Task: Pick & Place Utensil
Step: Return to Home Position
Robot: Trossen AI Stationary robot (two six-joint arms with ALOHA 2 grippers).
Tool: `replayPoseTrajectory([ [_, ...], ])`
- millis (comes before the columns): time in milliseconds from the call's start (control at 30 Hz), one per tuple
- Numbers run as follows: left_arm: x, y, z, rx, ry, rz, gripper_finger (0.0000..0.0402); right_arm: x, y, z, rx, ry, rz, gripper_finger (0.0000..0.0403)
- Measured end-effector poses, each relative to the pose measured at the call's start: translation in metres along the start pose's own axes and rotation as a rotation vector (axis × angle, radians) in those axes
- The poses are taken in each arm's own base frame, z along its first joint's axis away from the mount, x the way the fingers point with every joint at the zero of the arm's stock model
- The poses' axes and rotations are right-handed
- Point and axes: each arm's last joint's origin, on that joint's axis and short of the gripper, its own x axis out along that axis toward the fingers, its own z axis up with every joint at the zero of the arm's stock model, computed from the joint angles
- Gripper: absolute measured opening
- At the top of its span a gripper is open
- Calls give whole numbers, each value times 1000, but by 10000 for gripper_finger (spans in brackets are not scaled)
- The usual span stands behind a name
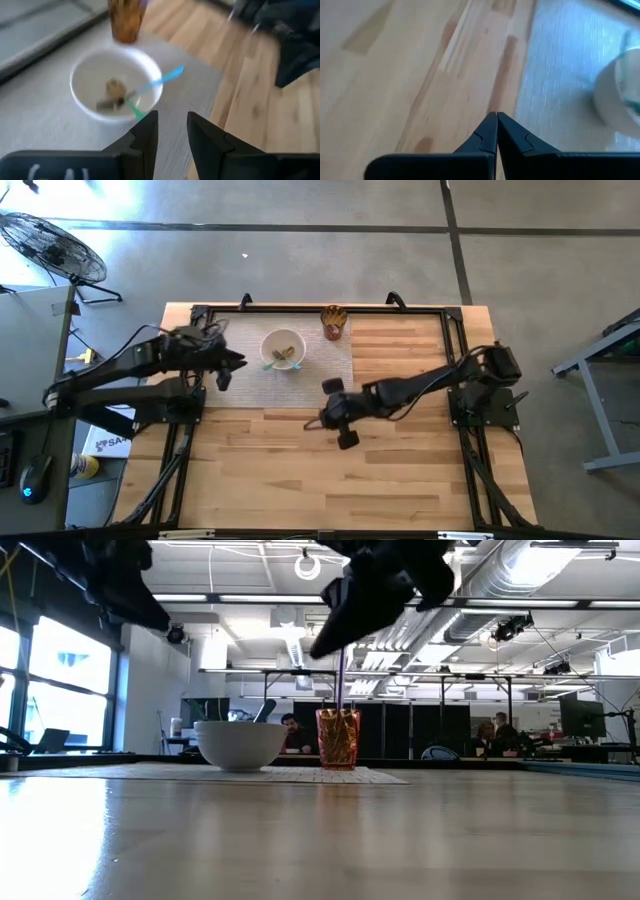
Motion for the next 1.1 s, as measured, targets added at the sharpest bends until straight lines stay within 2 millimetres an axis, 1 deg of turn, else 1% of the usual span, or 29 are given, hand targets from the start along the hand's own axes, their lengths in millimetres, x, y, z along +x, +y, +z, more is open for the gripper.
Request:
replayPoseTrajectory([
  [133,-15,2,-8,1,-124,-28,101,-16,-16,6,36,-77,18,0],
  [300,-24,7,-23,-3,-220,-56,101,-21,-27,13,46,-185,81,0],
  [400,-23,10,-34,-25,-273,-74,101,-21,-32,14,54,-216,79,0],
  [500,-16,11,-40,-78,-347,-115,101,-21,-35,14,74,-217,66,0],
  [600,-9,11,-45,-64,-385,-171,101,-21,-35,14,80,-217,65,0],
  [767,1,12,-50,-57,-410,-173,101,-22,-28,17,105,-228,78,0],
  [900,11,14,-56,-45,-438,-175,101,-20,-11,17,87,-258,105,0],
  [1033,21,16,-64,-43,-440,-173,101,-20,9,0,87,-315,131,0],
  [1100,24,17,-66,-43,-453,-174,101,-22,14,-14,117,-343,121,0],
])
